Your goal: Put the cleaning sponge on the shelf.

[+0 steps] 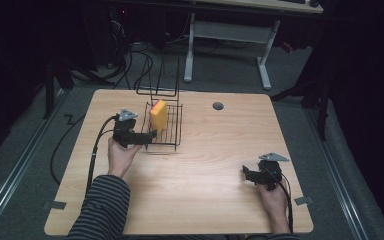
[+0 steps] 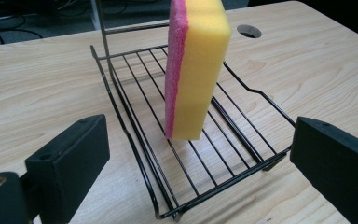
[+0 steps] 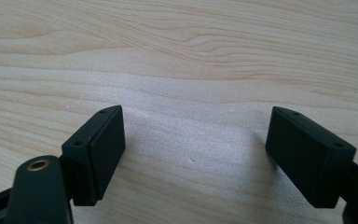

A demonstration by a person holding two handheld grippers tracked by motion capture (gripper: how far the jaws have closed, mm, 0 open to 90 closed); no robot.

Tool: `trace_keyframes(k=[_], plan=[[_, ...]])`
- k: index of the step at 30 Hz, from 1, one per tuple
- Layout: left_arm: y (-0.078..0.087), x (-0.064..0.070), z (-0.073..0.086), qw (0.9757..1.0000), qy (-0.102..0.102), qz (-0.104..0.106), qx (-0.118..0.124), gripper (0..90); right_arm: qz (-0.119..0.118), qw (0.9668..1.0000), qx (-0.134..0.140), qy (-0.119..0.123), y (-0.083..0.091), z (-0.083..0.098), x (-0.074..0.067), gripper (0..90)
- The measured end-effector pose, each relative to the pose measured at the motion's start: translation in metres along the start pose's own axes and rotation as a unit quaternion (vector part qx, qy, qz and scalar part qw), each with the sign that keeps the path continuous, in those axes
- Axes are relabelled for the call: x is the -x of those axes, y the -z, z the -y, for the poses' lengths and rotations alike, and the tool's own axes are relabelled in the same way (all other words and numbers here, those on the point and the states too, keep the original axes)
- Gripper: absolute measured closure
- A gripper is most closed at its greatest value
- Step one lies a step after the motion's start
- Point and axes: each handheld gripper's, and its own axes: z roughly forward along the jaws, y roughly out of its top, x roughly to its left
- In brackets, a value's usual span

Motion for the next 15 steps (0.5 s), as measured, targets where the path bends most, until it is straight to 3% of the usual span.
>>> trace_keyframes(k=[7,15], plan=[[0.011,0.000,0.004,1.0000,-0.002,-0.001,0.007,5.9,0.000,1.0000,0.000,0.000,0.000,0.000,0.000,19.9],[0.027,-0.005,0.008,0.9997,0.013,-0.003,0.021,6.1,0.000,1.0000,0.000,0.000,0.000,0.000,0.000,19.9]])
